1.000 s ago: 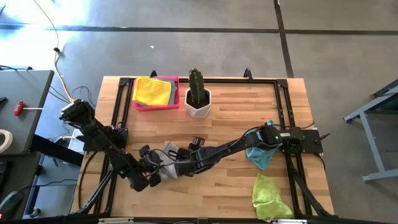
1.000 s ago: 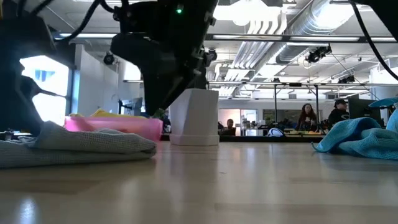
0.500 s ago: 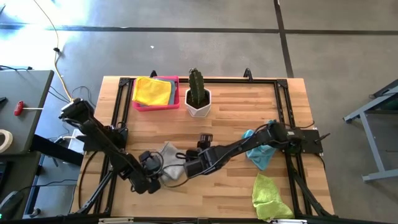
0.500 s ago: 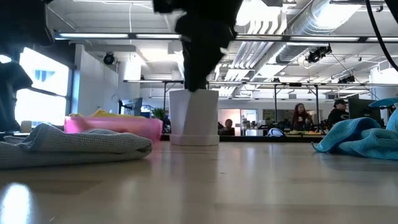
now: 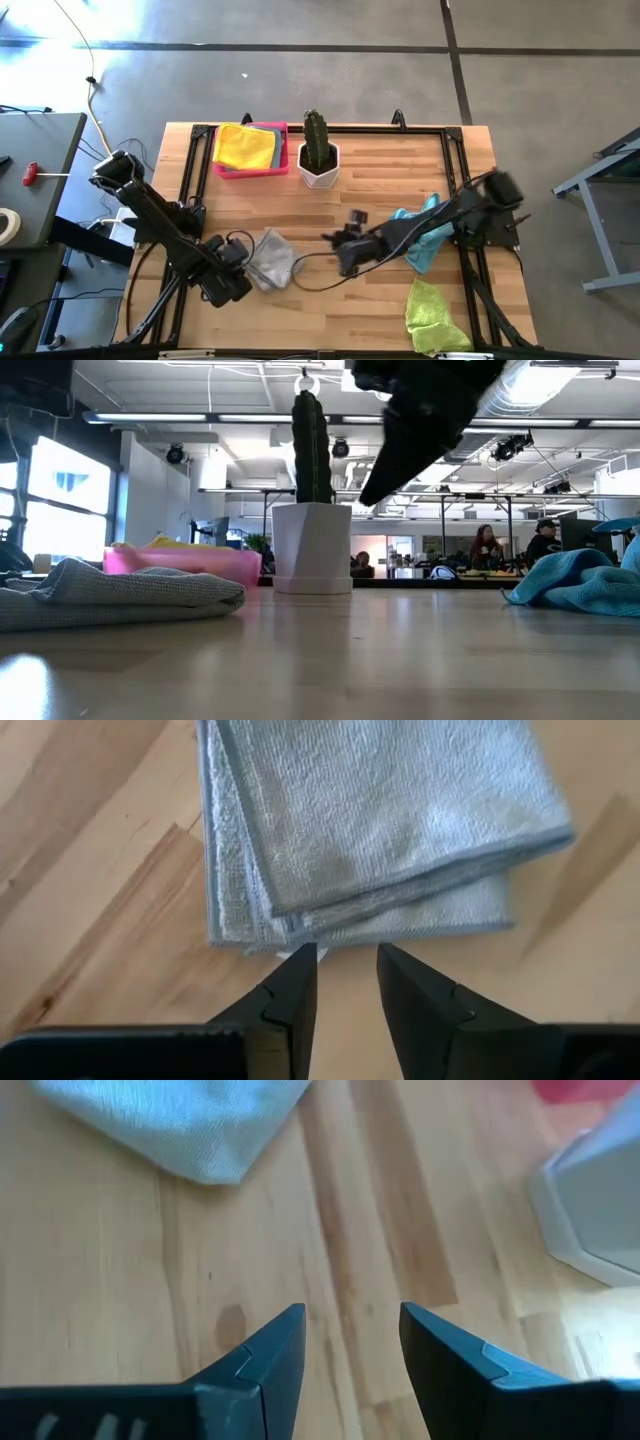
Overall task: Fold microfiber towels
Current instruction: Put the folded gray microfiber towel on the pink bin
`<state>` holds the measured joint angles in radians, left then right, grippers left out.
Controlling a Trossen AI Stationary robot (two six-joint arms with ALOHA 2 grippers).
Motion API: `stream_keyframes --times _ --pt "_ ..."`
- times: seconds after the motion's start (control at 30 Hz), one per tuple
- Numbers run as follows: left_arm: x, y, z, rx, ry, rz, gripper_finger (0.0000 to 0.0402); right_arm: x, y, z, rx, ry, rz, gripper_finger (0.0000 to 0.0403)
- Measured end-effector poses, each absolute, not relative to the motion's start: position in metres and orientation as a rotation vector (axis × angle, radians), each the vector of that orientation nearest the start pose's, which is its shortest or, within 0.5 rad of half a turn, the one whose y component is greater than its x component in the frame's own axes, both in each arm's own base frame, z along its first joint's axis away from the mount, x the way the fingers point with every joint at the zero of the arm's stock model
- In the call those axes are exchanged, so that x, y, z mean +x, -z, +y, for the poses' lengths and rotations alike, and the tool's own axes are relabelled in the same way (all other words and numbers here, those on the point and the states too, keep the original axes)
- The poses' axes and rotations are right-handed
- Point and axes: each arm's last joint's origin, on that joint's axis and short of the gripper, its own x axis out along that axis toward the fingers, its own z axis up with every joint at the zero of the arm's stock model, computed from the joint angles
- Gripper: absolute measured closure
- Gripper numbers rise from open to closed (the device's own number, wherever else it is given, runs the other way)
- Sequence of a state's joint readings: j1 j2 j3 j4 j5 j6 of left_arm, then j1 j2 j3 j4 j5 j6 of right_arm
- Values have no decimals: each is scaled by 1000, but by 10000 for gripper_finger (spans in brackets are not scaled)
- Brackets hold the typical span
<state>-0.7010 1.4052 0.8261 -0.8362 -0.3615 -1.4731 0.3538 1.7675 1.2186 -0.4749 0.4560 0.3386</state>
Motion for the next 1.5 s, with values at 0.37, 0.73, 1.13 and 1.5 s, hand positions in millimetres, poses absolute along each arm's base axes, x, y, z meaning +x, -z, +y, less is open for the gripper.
stream_keyframes --times 0.37,0.73,1.13,1.5 --pt "189 -198 -127 -661 -602 1034 305 238 -208 65 92 78 420 247" --pt "205 -199 -109 -648 -596 1032 298 166 -198 21 150 114 99 247" --pt "217 -198 -83 -553 -578 1073 266 141 -185 10 98 160 17 247" --pt "220 -197 -67 -574 -493 1206 263 136 -161 6 295 281 195 247"
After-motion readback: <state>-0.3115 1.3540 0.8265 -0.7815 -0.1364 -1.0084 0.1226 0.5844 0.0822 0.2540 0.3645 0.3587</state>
